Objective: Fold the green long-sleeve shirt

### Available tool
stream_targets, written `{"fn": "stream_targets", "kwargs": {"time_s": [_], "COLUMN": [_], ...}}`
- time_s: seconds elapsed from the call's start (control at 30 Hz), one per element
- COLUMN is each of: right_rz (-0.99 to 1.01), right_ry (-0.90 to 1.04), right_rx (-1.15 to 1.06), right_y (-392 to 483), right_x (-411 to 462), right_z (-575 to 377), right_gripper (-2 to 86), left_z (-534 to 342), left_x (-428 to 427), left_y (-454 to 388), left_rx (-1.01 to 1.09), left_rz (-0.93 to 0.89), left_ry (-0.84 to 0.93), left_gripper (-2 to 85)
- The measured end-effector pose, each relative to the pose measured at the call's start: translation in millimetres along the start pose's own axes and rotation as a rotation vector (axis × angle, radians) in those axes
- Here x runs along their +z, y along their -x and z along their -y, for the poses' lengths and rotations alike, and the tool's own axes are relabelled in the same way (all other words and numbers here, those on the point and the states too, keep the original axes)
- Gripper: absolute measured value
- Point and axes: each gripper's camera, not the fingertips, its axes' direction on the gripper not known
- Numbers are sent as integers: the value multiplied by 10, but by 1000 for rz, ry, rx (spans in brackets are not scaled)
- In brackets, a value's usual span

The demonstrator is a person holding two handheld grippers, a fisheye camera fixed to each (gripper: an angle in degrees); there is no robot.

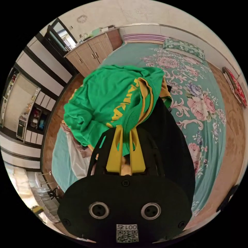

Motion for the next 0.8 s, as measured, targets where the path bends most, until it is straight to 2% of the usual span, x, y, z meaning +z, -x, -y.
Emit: {"fn": "stream_targets", "kwargs": {"time_s": [0.13,0.2,0.33,0.4,0.47,0.5,0.53,0.57,0.6,0.67,0.8], "right_rz": [172,337,489,521,527,520,514,505,476,433,402], "right_ry": [-101,-178,-298,-314,-301,-283,-270,-235,-219,-187,-126], "right_rx": [-164,-298,-587,-811,-955,-1049,-1096,-1196,-1277,-1372,-1463], "right_y": [165,287,532,724,855,931,965,1020,1052,1066,903], "right_x": [-865,-1518,-2733,-3562,-4158,-4518,-4691,-5015,-5314,-5726,-6634], "right_z": [-287,-392,-546,-771,-1024,-1233,-1352,-1616,-1904,-2331,-3238], "right_gripper": [11,9,7,6,6,5,5,5,5,5,5], "left_z": [541,813,1325,1466,1628,1666,1741,1821,1868,2029,1883], "left_x": [-442,-692,-1676,-2222,-2962,-3136,-3450,-3709,-3810,-4057,-3999], "left_y": [81,42,-154,-202,-299,-338,-448,-624,-735,-1319,-2314], "left_rx": [106,189,491,592,753,806,946,1137,1229,1480,1686], "left_rz": [10,-16,-132,-186,-296,-339,-451,-586,-656,-924,-1275], "left_ry": [-126,-221,-572,-757,-971,-1013,-1069,-1066,-1038,-810,-525], "left_gripper": [-9,-7,13,37,61,63,65,66,70,91,130]}}
